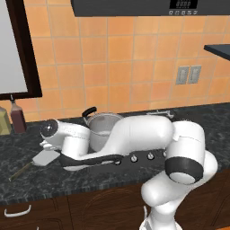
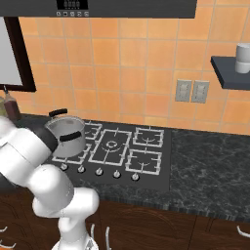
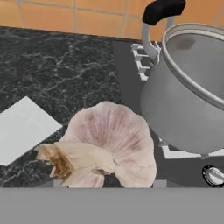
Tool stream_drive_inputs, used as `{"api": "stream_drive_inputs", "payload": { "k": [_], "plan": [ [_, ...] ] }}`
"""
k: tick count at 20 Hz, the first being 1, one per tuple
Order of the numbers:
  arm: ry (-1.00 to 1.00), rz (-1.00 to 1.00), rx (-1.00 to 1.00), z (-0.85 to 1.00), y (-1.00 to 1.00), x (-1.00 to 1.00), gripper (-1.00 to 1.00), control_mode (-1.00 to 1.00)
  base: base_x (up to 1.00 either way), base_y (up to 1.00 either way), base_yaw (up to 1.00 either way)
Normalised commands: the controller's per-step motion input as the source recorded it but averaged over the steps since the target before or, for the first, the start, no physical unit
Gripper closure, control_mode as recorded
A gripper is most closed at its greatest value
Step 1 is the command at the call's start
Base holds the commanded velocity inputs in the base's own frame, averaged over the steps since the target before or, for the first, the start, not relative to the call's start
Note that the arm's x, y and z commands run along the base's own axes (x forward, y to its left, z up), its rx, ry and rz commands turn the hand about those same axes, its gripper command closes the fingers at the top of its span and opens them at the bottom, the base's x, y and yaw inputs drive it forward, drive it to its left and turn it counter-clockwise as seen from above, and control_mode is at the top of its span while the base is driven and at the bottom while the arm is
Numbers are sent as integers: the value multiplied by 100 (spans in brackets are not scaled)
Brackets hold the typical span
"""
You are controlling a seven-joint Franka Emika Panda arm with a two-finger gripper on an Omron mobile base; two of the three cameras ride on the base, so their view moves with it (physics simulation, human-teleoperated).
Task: Put the garlic and potato in the pot. Retrieve the spatula and lightly stir the vegetables in the pot.
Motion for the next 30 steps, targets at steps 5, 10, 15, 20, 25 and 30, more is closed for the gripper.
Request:
{"api": "stream_drive_inputs", "payload": {
  "k": [5, 10, 15, 20, 25, 30],
  "plan": [
    [-15, -15, 2, 100, -33, -7, 100, -100, 0, 0, 0],
    [-7, -21, 0, 77, -75, 21, 100, -100, 0, 0, 0],
    [-1, -18, 0, 1, -78, 44, 100, -100, 0, 0, 0],
    [1, -12, 0, -15, -51, 55, 100, -100, 0, 0, 0],
    [13, -3, 8, -38, -23, 68, 100, -100, 0, 0, 0],
    [13, 0, 8, -48, -6, 48, 100, -100, 0, 0, 0]
  ]
}}
